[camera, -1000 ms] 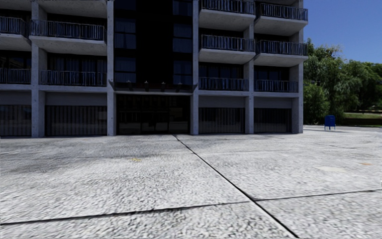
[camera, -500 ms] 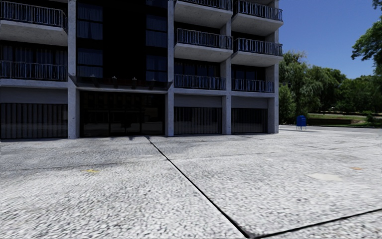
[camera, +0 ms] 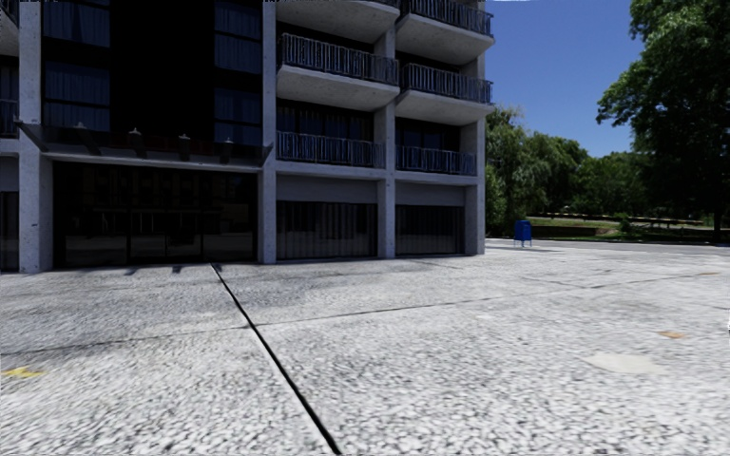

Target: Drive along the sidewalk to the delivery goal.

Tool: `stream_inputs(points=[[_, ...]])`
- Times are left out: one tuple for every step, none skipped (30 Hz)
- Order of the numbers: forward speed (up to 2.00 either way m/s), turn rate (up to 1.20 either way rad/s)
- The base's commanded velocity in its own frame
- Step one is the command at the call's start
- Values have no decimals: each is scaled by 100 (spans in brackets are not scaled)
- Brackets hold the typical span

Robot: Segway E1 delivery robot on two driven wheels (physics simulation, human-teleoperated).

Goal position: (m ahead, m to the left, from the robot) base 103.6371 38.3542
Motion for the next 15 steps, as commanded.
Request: stream_inputs(points=[[146,-38],[146,-38],[146,-38],[146,-36],[146,-34],[146,-33],[146,-33],[146,-33],[147,-33],[147,-33],[147,-33],[148,-33],[148,-33],[152,-33],[154,-33]])
